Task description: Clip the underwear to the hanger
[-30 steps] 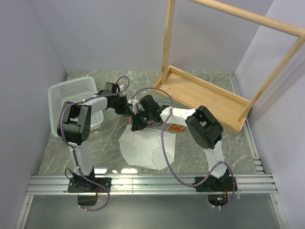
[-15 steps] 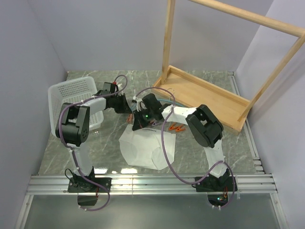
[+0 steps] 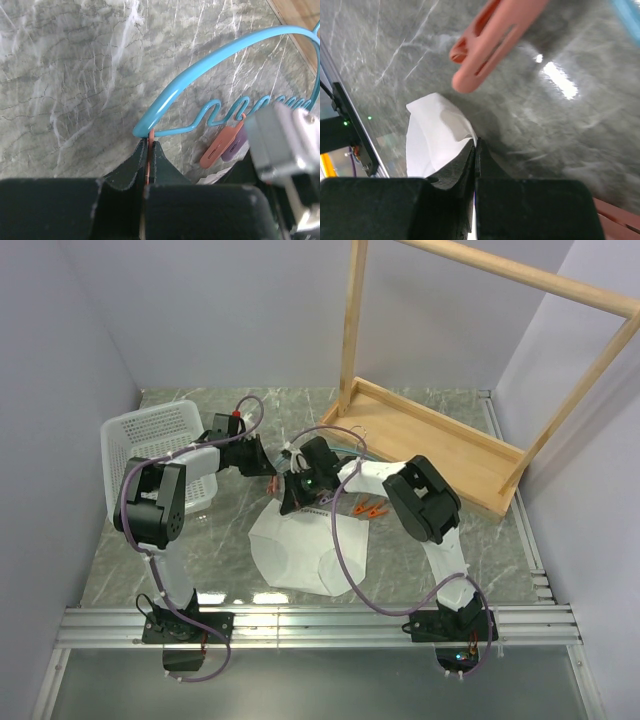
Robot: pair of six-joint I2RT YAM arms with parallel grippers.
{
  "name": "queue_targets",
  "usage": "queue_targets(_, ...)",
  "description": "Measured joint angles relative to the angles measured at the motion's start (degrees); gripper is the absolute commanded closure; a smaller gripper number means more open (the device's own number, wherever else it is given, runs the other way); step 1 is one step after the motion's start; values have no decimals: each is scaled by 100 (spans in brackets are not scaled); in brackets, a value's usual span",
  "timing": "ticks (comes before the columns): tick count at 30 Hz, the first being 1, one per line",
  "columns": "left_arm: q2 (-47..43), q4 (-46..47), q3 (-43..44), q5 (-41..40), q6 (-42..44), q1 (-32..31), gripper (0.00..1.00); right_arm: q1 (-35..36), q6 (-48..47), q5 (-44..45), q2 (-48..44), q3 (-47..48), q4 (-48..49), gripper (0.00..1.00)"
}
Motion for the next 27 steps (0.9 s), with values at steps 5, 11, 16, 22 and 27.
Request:
queue_targets(5, -9, 42, -50, 20, 2, 4, 100, -70, 151, 0, 2, 9, -2, 100)
queue_targets(11, -72, 114, -133, 57, 4, 9, 100, -79, 271, -2, 103, 267, -94, 100)
queue_targets(16, -146, 160, -179, 66, 7, 9, 100, -79, 302, 4, 267, 487, -208, 100)
queue_targets(22, -151, 177, -181, 83, 22, 9, 100, -79, 337, 20, 286, 498, -293, 100)
queue_targets(27, -151, 168, -181, 70, 76, 7, 100, -81, 339, 20, 286, 498, -291, 100)
